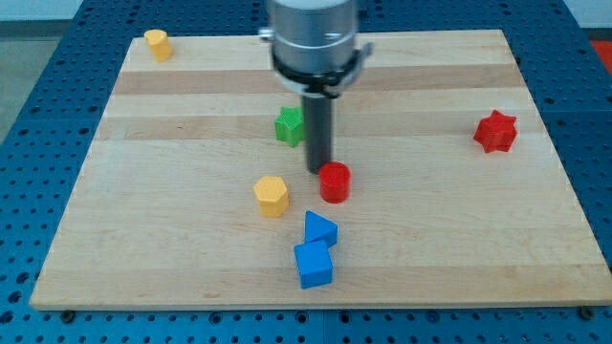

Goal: Place the red circle into the red star

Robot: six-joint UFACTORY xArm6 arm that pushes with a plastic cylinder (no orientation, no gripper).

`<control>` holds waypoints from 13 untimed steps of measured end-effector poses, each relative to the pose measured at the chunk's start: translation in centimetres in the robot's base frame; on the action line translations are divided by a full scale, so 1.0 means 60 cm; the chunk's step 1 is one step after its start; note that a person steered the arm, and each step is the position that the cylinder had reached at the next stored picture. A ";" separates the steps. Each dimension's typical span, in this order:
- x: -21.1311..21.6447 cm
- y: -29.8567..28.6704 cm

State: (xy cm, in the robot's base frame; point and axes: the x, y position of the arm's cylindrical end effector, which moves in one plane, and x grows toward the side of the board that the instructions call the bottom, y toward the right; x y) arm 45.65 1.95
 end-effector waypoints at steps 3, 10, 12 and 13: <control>0.011 -0.049; 0.046 0.247; -0.004 0.280; 0.018 0.280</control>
State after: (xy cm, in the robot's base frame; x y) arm 46.73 18.76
